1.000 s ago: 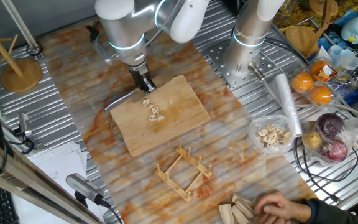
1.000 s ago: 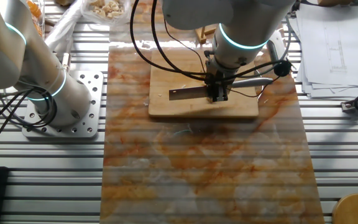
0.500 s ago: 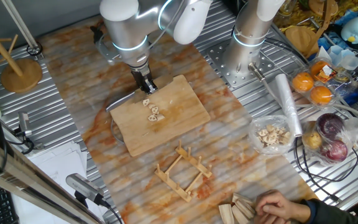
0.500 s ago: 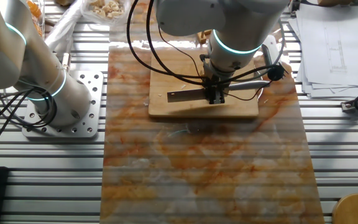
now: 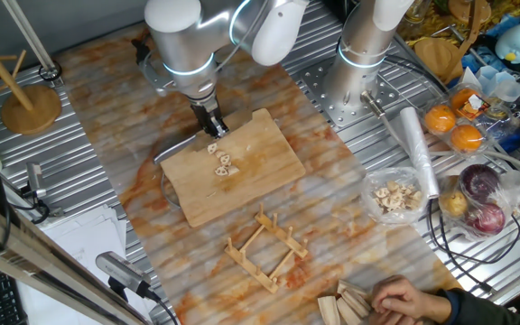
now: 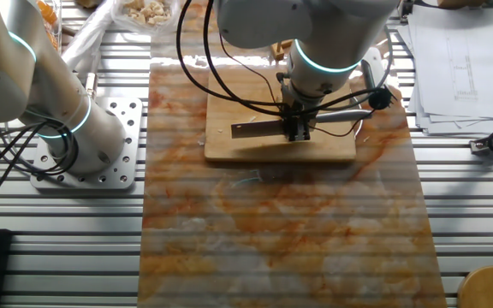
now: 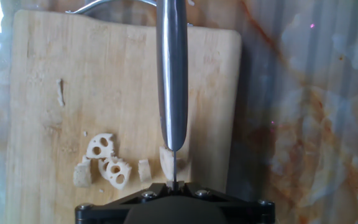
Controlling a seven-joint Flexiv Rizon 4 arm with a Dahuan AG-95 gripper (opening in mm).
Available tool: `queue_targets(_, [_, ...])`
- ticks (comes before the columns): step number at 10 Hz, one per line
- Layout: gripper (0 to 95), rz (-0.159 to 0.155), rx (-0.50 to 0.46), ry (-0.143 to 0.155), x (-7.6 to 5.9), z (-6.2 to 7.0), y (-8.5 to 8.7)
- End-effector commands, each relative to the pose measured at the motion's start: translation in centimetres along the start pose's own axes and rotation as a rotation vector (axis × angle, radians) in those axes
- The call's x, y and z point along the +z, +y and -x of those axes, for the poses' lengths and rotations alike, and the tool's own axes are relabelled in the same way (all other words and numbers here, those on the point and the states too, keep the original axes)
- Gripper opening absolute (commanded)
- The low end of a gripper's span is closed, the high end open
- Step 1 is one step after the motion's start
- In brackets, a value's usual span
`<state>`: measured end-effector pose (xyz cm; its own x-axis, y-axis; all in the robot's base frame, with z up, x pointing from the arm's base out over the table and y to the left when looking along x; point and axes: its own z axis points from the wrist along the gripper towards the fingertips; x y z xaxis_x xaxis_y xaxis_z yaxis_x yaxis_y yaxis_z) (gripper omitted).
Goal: Slice the lotus root
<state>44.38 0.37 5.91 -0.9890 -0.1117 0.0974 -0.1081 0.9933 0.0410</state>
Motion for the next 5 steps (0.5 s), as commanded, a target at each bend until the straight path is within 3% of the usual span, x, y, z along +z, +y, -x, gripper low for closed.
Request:
queue_targets(1, [0.0,0.0,-0.001,0.001,-0.1,-0.1,0.0])
queue_targets(5, [0.0,-0.001,0.006,-0.012,1.2,0.1,0.1])
